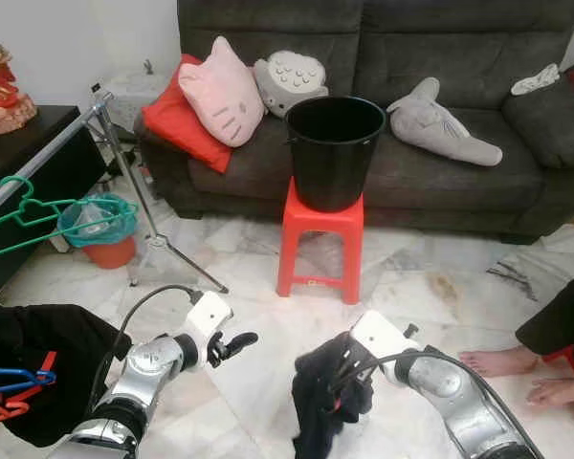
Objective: Hang hanger
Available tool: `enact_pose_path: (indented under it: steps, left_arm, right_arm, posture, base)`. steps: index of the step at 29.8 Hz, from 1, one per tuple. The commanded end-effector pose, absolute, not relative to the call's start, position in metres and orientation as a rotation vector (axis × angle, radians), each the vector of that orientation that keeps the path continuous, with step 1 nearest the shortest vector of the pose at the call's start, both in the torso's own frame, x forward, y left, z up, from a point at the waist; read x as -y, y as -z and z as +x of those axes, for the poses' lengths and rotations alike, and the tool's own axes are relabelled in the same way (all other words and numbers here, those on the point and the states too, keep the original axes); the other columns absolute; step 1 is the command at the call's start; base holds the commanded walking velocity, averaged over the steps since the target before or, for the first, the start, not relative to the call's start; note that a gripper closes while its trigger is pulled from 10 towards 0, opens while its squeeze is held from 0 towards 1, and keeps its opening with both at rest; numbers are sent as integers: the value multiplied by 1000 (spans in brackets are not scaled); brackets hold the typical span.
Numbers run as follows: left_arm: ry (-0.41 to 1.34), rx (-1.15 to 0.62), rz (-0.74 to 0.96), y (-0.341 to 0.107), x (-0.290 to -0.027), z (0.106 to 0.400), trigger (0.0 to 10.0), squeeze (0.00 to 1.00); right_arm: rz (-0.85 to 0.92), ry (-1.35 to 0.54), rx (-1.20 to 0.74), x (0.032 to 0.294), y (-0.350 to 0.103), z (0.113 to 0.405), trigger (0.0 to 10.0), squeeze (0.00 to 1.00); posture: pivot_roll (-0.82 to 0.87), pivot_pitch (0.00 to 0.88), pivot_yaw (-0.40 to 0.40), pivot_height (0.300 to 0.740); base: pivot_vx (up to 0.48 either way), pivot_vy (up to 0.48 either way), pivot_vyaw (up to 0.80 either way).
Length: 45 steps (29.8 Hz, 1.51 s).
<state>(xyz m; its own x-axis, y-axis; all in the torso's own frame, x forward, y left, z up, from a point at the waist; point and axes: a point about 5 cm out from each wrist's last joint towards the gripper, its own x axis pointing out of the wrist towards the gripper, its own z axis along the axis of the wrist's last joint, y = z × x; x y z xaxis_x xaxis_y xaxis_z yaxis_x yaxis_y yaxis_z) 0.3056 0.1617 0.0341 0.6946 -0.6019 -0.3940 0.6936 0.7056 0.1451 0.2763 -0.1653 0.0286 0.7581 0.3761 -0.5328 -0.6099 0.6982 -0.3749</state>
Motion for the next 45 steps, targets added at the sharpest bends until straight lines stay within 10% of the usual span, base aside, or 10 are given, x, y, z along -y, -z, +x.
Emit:
enact_pose_path:
  steps: [1,45]
  left_arm:
    - [727,-348,296,-32,-165,304,10000,0]
    - [715,-366,321,-29,-169,302,10000,0]
  right_arm:
    - [-567,-540,-412,167,-32,280,10000,0]
    - [-573,-548,-398,180,-35,290,10000,12]
  posture:
    - [-29,14,63,740]
    - [-18,0,52,740]
  base:
    - [0,0,656]
    - [0,0,691]
